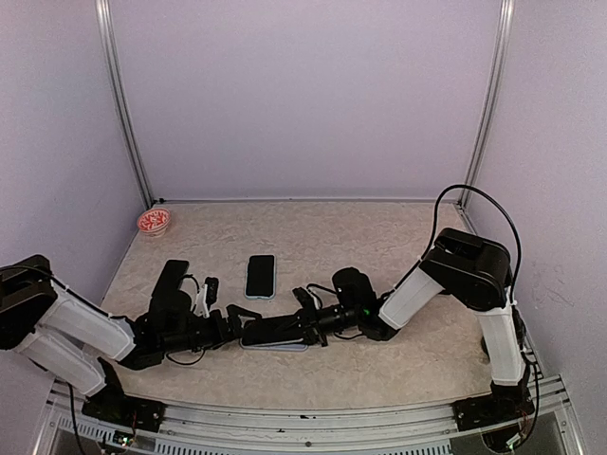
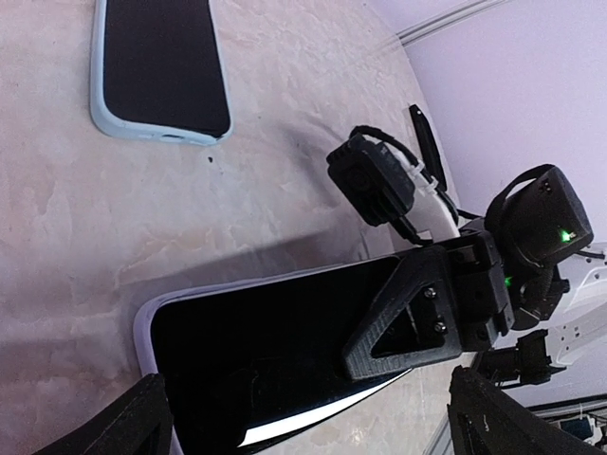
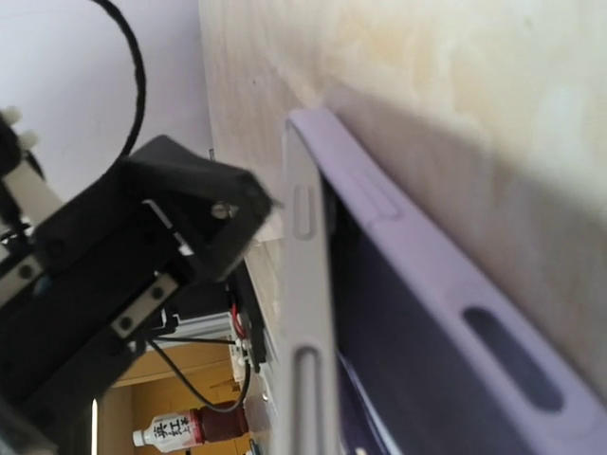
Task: Put the phone into the phone case
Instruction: Install the phone into the phone case, then pass from the right arm to the left
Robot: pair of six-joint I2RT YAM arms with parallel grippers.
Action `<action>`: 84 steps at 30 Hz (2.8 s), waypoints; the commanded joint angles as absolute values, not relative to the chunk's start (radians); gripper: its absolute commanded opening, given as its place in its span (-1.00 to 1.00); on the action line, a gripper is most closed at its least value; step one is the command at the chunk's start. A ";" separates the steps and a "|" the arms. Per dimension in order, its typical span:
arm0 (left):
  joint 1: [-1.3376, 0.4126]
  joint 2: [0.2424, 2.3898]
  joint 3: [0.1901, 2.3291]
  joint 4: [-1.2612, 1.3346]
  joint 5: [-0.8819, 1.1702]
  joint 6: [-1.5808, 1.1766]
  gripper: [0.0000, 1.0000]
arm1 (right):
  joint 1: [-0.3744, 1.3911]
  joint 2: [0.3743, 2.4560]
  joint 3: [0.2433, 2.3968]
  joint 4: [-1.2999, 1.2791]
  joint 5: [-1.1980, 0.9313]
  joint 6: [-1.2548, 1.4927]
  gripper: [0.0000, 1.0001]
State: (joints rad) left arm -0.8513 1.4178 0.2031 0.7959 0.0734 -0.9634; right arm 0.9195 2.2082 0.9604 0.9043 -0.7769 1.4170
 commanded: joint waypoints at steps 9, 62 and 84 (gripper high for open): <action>-0.852 1.314 0.242 0.636 0.026 -0.928 0.98 | 0.905 2.099 0.932 1.044 -0.800 1.407 -1.00; -0.847 1.389 0.267 0.945 0.345 -0.941 -0.18 | 0.913 2.056 0.889 1.016 -0.926 1.126 -1.00; -0.857 1.362 0.270 0.970 0.378 -0.946 -1.00 | 0.890 2.032 0.850 1.017 -0.931 1.123 -0.20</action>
